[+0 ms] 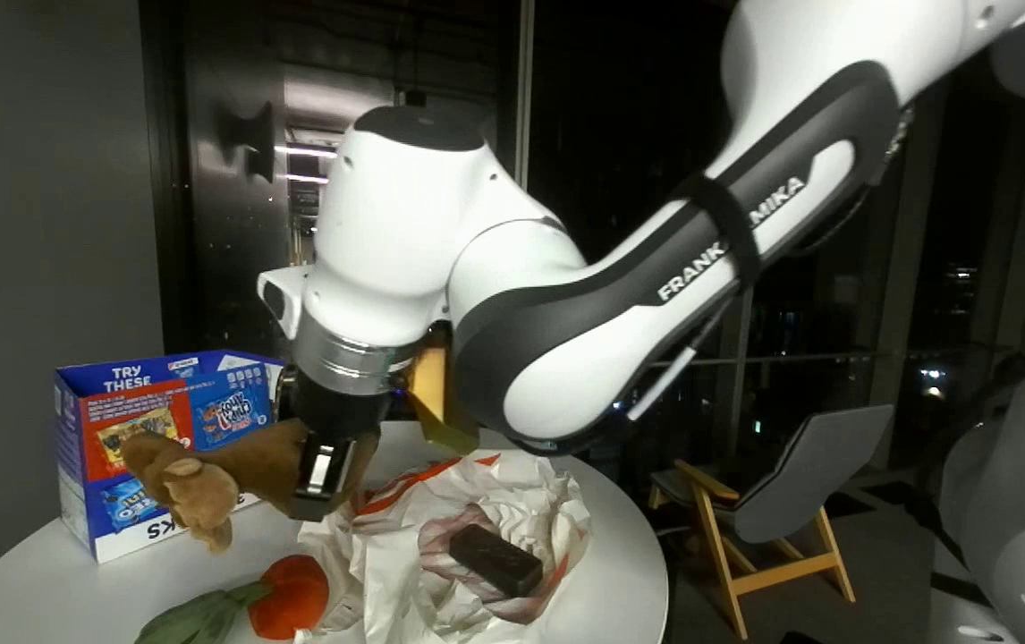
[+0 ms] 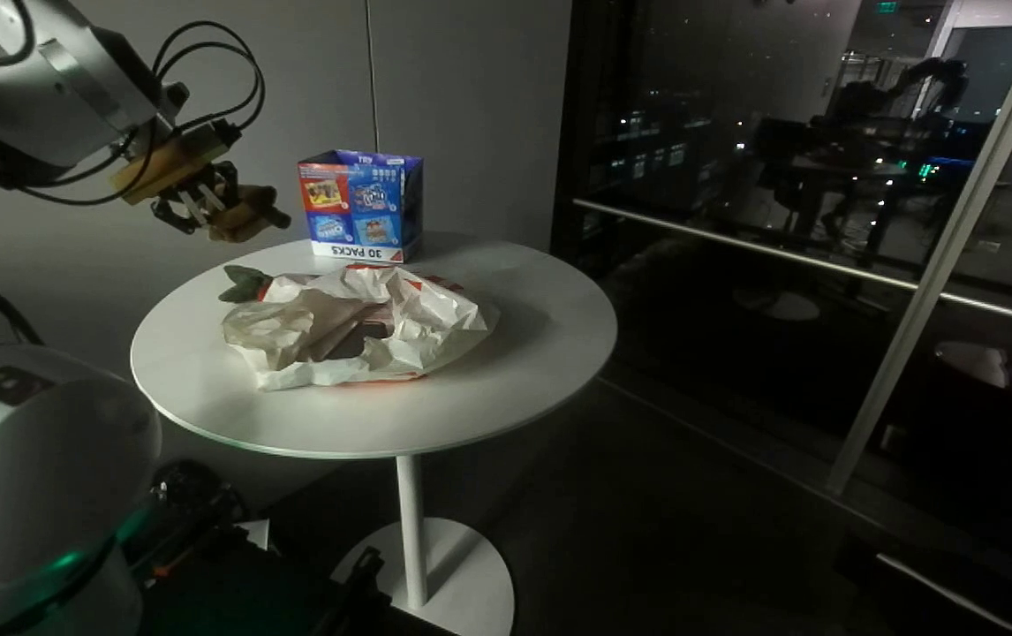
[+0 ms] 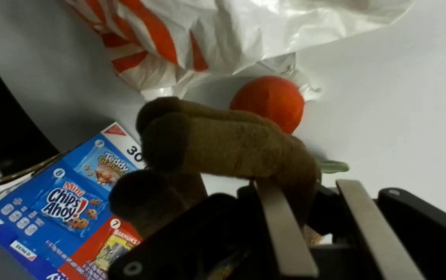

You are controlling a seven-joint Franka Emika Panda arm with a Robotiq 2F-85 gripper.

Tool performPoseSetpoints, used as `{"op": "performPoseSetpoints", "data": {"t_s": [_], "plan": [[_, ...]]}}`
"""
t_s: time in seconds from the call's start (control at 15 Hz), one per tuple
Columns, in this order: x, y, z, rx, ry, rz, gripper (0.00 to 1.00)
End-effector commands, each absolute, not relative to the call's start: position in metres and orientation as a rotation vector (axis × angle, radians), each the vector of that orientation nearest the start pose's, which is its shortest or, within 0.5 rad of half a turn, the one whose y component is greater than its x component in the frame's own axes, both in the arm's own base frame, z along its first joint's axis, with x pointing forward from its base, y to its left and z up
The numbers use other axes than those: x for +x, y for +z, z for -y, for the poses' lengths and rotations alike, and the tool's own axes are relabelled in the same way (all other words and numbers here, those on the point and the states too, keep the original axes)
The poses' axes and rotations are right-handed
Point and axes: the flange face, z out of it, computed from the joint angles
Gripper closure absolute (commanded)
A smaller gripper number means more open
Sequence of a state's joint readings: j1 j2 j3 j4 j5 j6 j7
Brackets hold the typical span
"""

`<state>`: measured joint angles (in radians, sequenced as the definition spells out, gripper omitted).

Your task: Move the items from the plastic to the table

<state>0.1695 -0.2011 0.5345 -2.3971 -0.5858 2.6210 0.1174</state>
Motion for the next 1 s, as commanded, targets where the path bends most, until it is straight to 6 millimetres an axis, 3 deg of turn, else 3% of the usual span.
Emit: {"op": "performPoseSetpoints", "data": {"t_s": [0.0,0.33,0.4,0.47,0.73,0.93], "plan": [[0.432,0.422,-0.372,-2.929,-0.892,1.662,0.91],[0.486,0.374,-0.399,-3.031,-0.661,1.701,0.91],[0.494,0.368,-0.404,-3.037,-0.636,1.683,0.72],[0.499,0.362,-0.409,-3.025,-0.610,1.679,0.61],[0.507,0.358,-0.420,-3.026,-0.564,1.620,0.33],[0.493,0.381,-0.409,-3.125,-0.446,1.409,0.08]]}}
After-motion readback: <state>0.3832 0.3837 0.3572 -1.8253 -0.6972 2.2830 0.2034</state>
